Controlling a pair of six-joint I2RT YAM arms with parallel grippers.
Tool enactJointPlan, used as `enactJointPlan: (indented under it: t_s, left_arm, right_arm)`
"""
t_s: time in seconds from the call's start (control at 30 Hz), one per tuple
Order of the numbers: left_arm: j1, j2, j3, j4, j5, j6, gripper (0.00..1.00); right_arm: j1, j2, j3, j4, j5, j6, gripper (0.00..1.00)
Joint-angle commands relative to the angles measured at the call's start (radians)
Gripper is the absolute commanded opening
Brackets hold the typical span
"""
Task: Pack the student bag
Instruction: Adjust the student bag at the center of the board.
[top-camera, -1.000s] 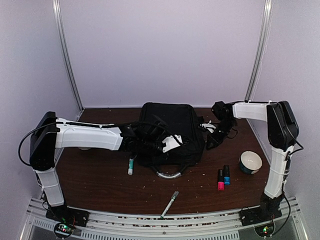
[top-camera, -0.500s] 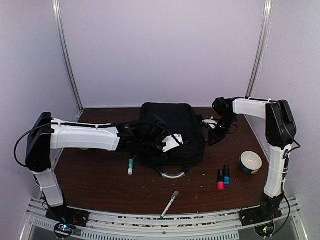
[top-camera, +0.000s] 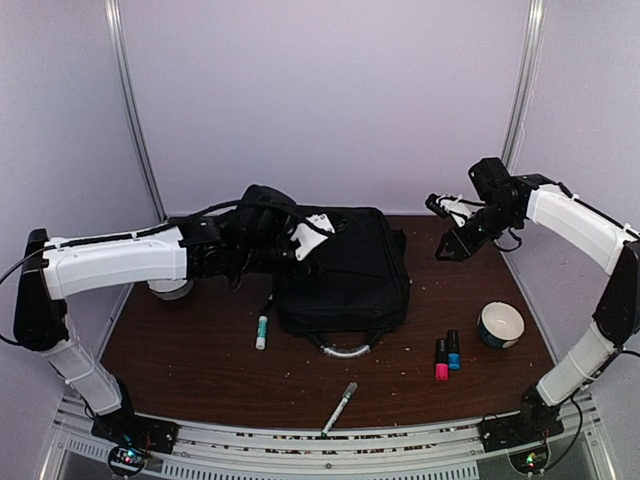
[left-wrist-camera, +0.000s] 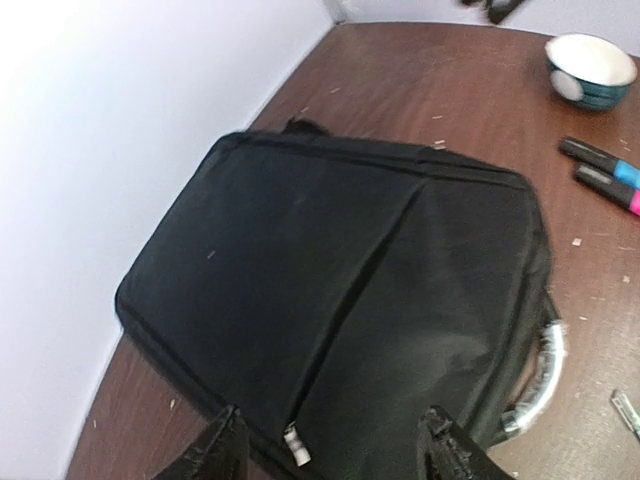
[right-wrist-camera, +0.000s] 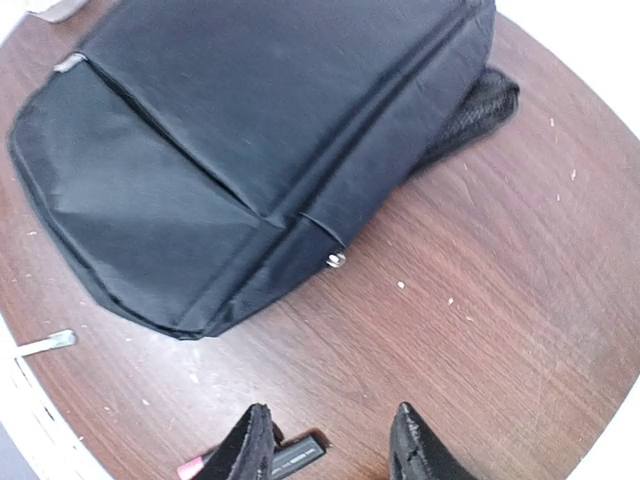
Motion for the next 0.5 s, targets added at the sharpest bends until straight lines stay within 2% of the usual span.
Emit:
enactJointPlan:
  t_s: [0.0, 0.2, 0.47]
  left_arm:
    - [0.099, -0.028, -0.013, -0.039, -0.014, -0.157, 0.61]
    - [0.239, -0.002, -0.03, -0.121, 0.028, -0.326, 0.68]
    - [0.329, 0.003, -0.104, -0.176, 0.046, -0.496, 0.67]
  right_arm:
    - [0.009, -0.078, -0.043, 0.036, -0.085, -0.029, 0.43]
    - [0.065, -0.088, -0.056, 0.052, -0.021, -0.086, 0.44]
    - [0.164, 0.003, -0.001, 0.075, 0.004, -0.089, 0.44]
